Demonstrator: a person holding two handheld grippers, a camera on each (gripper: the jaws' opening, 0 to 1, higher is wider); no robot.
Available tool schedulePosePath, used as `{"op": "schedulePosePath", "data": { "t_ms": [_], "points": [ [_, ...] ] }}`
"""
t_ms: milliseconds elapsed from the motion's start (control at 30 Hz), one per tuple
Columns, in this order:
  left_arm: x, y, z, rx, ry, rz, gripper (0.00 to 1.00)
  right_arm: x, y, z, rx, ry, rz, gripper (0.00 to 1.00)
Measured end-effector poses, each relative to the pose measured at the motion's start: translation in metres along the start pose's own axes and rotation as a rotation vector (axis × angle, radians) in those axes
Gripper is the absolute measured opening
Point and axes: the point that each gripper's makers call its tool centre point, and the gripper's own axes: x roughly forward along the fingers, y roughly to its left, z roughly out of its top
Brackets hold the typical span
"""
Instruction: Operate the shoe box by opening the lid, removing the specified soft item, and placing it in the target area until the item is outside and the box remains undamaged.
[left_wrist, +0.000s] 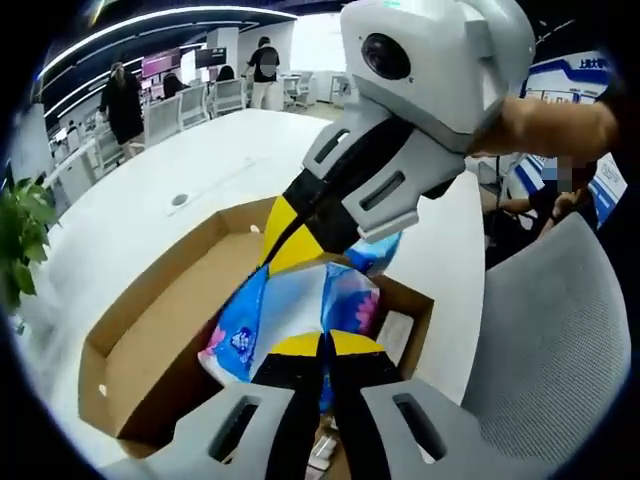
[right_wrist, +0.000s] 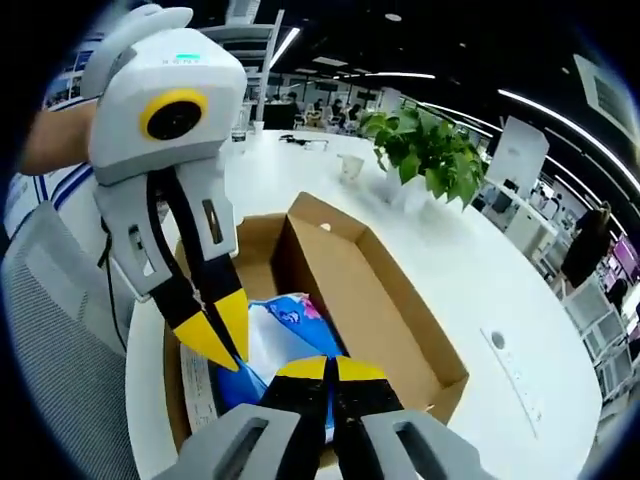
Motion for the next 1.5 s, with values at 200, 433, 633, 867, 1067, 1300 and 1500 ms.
{"op": "schedulePosePath", "data": {
  "t_ms": [200,433,633,867,1067,1300,1500],
  "points": [
    [-0.013,-0.003,0.015,0.015,-0.016,0.004,0.00,-0.012,-0.005,0.014,-0.007,-0.028,-0.007,0.00],
    [-0.023,-0.007,0.031,0.027,-0.033,0.005,0.00,-0.025,-0.010,0.023,-0.004,-0.054,-0.021,0.00],
    [-0.028,-0.015,0.046,0.045,-0.045,-0.010,0.00,-0.040,-0.015,0.025,0.011,-0.071,-0.033,0.00],
    [-0.018,-0.037,0.068,0.068,-0.070,-0.072,0.00,-0.063,-0.022,0.016,0.037,-0.081,-0.064,0.00],
    [-0.001,-0.054,0.085,0.106,-0.063,-0.117,0.00,-0.085,-0.035,-0.003,0.072,-0.079,-0.104,0.00],
    [0.024,-0.075,0.108,0.162,-0.052,-0.175,0.00,-0.107,-0.049,-0.028,0.122,-0.070,-0.153,0.00],
    [0.045,-0.094,0.126,0.212,-0.036,-0.221,0.00,-0.128,-0.059,-0.049,0.161,-0.068,-0.186,0.00]
  ]
}}
